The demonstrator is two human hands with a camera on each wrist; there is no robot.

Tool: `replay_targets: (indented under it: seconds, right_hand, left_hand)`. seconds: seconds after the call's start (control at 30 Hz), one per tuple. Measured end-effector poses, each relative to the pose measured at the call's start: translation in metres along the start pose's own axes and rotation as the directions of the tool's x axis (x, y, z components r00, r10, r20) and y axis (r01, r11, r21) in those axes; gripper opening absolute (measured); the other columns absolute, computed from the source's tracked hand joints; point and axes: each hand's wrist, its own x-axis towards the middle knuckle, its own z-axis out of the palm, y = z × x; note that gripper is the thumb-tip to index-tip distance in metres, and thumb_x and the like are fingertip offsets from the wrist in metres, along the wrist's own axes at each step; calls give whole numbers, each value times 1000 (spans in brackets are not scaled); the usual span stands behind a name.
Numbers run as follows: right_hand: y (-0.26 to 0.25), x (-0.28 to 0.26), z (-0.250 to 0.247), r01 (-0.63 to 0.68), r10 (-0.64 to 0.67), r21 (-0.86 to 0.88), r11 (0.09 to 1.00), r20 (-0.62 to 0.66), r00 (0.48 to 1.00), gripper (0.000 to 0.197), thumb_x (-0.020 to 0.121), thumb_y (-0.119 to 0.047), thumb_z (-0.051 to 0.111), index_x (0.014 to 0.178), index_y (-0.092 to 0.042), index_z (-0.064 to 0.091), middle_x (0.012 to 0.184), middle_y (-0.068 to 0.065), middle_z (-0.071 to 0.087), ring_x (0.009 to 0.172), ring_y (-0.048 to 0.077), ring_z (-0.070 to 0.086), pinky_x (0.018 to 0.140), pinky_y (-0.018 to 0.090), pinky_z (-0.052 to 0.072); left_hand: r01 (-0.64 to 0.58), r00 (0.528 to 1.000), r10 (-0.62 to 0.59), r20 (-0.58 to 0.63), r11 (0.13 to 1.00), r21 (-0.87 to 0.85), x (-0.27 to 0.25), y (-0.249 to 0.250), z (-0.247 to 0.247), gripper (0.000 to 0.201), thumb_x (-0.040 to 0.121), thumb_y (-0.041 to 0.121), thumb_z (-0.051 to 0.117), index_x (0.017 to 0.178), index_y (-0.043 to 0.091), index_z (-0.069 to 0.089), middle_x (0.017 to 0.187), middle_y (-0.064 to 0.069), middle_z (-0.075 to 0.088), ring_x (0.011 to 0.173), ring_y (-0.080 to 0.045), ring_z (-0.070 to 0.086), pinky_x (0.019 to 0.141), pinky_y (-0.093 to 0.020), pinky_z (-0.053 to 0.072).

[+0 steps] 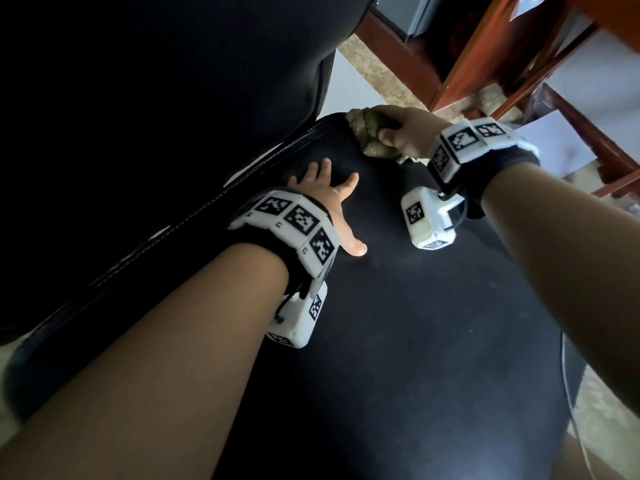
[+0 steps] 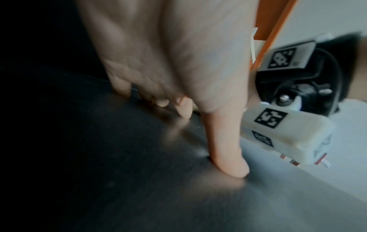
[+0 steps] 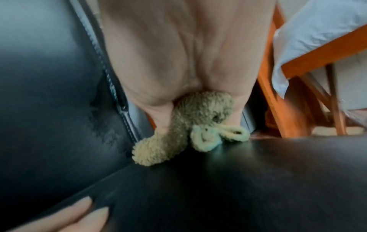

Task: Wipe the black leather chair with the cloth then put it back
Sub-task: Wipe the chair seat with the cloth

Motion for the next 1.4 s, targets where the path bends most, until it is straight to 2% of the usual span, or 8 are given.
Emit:
replay_targets:
  seconds: [0.1, 0.2, 0.27, 0.63, 0.87, 1.07, 1.2, 1.4]
  right_hand:
    - [-18, 11, -2, 55, -54, -59, 997, 21, 998, 51, 100, -21, 38, 147, -23, 21, 145, 7, 38, 123, 25, 46, 52, 16, 32]
    - [-31, 23, -2, 85, -80, -112, 990, 51, 995, 51, 100, -21, 36, 148, -19, 19, 148, 8, 35, 131, 25, 37, 92, 19, 33]
    - [-35, 28, -1, 81, -76, -103, 991, 47, 996, 49, 100, -19, 35, 147, -17, 21, 148, 8, 34, 134, 25, 34, 100, 24, 26]
    - [1, 9, 1, 22, -24, -95, 995, -14, 1000, 49, 97, -13, 38, 144, -24, 30, 133, 11, 51, 118, 30, 50, 93, 32, 38]
    - [51, -28, 2, -100, 100, 11, 995, -65, 993, 49, 95, -10, 40, 141, -28, 35, 123, 13, 57, 105, 30, 58, 71, 22, 35]
    - [69, -37, 19, -202, 191, -117, 972, -103, 976, 50, 99, -19, 35, 146, -25, 20, 131, 25, 40, 112, 42, 49, 84, 40, 40]
    - [77, -48, 21, -263, 255, -50, 964, -126, 959, 50, 97, -18, 37, 145, -24, 23, 134, 27, 38, 113, 43, 49, 87, 38, 40]
    - [72, -68, 23, -355, 355, 33, 934, -170, 919, 50, 96, -18, 39, 144, -25, 26, 135, 26, 38, 113, 43, 49, 90, 39, 41]
  left_hand:
    - [14, 1000, -14, 0, 1000, 8, -1, 1, -1, 106, 77, 55, 67, 148, 37, -9, 155, -6, -21, 143, -28, -13, 114, -47, 5]
    - [14, 1000, -14, 3, 1000, 24, 1, 3, 0, 106, 76, 55, 67, 148, 36, -8, 155, -6, -21, 143, -29, -12, 114, -47, 6]
    - [19, 1000, -19, 8, 999, 28, 1, 2, 0, 106, 76, 56, 67, 148, 36, -8, 155, -7, -20, 143, -28, -12, 114, -47, 6]
    - [-10, 1000, 12, -15, 997, 79, 9, 2, 4, 107, 73, 59, 67, 147, 38, -8, 155, -5, -20, 144, -22, -15, 115, -45, 3]
    - [-80, 993, 85, -80, 995, 67, 11, 4, 11, 107, 70, 59, 69, 147, 40, -3, 156, -2, -18, 144, -19, -15, 116, -43, 0]
    - [-69, 985, 75, -157, 997, 39, -3, 4, 14, 83, 85, 51, 56, 149, 31, 7, 158, -4, -10, 145, -19, -8, 116, -43, 6]
    - [-84, 981, 83, -175, 996, 0, -22, -10, 15, 69, 93, 38, 46, 150, 25, 9, 158, -4, -5, 145, -18, -4, 117, -42, 6]
    - [-30, 991, 21, -130, 997, -68, -42, -35, 22, 71, 94, 39, 46, 150, 19, 7, 158, -4, -4, 145, -19, -1, 117, -43, 8]
